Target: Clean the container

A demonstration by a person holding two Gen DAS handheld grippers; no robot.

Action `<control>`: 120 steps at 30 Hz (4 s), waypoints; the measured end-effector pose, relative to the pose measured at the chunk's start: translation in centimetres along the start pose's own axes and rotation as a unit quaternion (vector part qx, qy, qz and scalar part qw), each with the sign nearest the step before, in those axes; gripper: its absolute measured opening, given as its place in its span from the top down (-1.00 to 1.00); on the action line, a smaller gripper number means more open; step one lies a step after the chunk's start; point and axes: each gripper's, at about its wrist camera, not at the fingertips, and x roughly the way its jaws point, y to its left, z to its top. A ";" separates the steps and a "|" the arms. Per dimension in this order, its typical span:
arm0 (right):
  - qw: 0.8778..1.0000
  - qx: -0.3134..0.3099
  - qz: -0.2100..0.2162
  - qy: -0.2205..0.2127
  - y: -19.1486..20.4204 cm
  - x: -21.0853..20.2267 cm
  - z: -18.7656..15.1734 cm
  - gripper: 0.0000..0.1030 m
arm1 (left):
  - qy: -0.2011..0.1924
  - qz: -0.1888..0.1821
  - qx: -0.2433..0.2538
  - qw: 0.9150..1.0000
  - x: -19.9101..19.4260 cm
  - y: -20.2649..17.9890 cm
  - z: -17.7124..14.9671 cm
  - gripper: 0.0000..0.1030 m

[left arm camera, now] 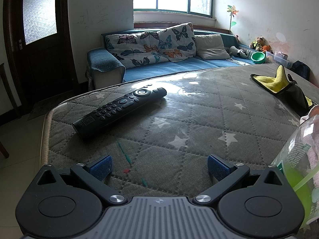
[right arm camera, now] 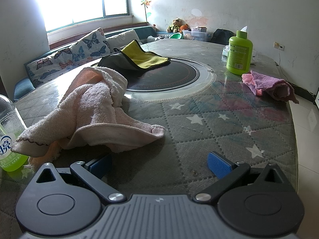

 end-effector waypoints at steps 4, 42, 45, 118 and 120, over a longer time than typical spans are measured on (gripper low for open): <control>1.000 0.000 0.000 0.000 0.0 0.0 0.0 -1.00 | 0.000 0.000 0.000 1.000 0.0 0.0 0.0 -1.00; 1.000 -0.004 -0.003 0.001 0.3 0.1 -0.1 -1.00 | 0.000 0.000 0.000 1.000 0.1 -0.1 0.0 -1.00; 1.000 -0.005 -0.004 0.002 0.3 0.0 0.0 -1.00 | 0.000 0.000 0.000 1.000 0.1 -0.1 0.0 -1.00; 1.000 -0.006 -0.005 0.002 0.4 0.1 0.0 -1.00 | -0.016 -0.193 0.233 0.953 -6.2 -8.6 -3.3 -0.98; 1.000 -0.006 -0.005 0.002 0.4 0.1 0.0 -1.00 | -0.017 -0.201 0.233 0.951 -6.3 -8.8 -3.2 -0.92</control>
